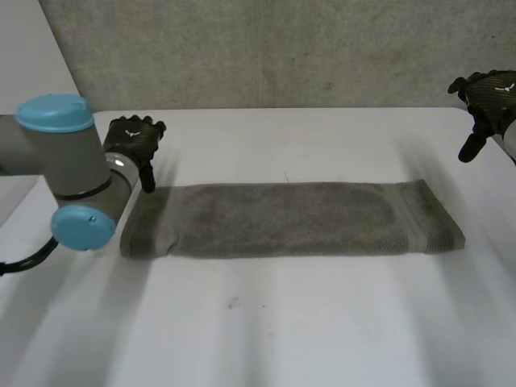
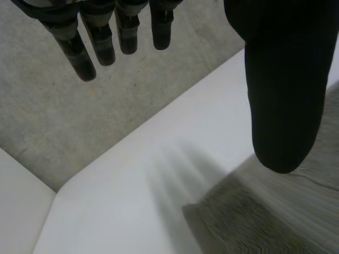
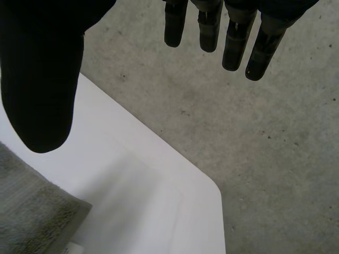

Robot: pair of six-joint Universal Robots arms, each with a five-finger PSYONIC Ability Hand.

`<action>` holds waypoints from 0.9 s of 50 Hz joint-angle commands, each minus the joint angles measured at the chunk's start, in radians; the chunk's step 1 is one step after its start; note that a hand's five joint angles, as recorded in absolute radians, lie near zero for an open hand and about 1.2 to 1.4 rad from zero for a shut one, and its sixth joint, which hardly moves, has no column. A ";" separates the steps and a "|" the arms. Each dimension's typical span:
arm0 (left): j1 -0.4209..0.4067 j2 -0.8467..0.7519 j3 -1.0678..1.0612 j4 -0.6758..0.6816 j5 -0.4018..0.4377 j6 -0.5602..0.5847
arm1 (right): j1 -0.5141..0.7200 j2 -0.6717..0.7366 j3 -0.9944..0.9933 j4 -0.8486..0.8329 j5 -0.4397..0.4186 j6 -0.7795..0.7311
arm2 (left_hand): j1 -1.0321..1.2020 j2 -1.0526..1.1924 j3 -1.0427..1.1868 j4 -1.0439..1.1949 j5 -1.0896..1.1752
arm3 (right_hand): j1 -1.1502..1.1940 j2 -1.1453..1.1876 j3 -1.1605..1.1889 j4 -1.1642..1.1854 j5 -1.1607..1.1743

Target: Fold the towel.

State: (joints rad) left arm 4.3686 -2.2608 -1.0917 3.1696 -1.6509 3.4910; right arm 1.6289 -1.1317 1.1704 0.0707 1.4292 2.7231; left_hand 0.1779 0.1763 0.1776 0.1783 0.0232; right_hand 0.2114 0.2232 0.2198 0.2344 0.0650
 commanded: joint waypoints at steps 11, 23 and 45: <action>-0.027 0.277 -0.509 0.128 0.003 -0.003 | -0.018 -0.080 0.448 -0.057 -0.158 -0.135 | 0.018 0.020 0.018 0.018 -0.002 | 0.267 0.255 0.259 0.244 0.239; -0.031 0.288 -0.602 0.228 0.003 -0.038 | -0.072 0.023 0.594 -0.359 -0.265 -0.152 | 0.030 0.031 0.030 0.029 0.010 | 0.402 0.390 0.393 0.379 0.374; -0.031 0.288 -0.605 0.230 0.003 -0.038 | -0.130 0.125 0.540 -0.408 -0.234 -0.275 | 0.018 0.020 0.018 0.018 -0.002 | 1.185 1.173 1.176 1.162 1.157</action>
State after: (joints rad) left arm 4.3381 -1.9733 -1.6953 3.4003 -1.6475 3.4529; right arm 1.5194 -1.0094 1.7278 -0.3282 1.1651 2.4490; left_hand 0.1777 0.1751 0.1757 0.1758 0.0223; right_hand 1.0898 0.9497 0.9472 0.9468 0.7307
